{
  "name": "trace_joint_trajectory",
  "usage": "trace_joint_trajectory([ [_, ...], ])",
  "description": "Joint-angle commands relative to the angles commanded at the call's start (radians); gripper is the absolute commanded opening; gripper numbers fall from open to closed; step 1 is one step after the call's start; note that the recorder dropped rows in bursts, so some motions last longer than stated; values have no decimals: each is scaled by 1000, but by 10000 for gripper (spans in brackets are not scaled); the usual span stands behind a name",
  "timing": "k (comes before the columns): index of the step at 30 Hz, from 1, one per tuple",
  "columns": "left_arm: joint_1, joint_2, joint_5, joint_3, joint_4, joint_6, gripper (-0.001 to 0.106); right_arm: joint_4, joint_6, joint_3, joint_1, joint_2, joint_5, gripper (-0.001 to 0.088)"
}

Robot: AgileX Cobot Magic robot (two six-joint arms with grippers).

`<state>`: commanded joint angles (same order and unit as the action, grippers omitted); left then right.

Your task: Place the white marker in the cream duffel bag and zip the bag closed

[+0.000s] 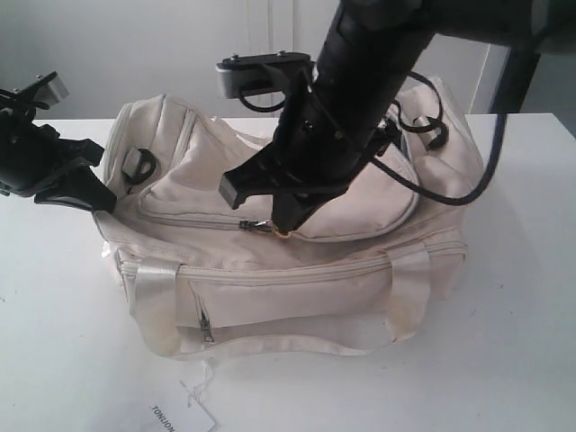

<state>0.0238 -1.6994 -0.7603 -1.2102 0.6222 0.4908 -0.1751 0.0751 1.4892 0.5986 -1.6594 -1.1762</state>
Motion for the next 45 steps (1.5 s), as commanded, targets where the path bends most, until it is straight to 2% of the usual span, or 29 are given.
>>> trace_joint_trajectory([
  [9, 0, 0, -2, 0, 0, 0, 0, -2, -2, -65, -72, 87, 31, 0],
  [16, 0, 0, -4, 0, 0, 0, 0, -4, -6, -68, -114, 123, 38, 0],
  [45, 0, 0, -10, 0, 4, -1, 0, 39, -34, -72, -122, 156, 70, 0],
])
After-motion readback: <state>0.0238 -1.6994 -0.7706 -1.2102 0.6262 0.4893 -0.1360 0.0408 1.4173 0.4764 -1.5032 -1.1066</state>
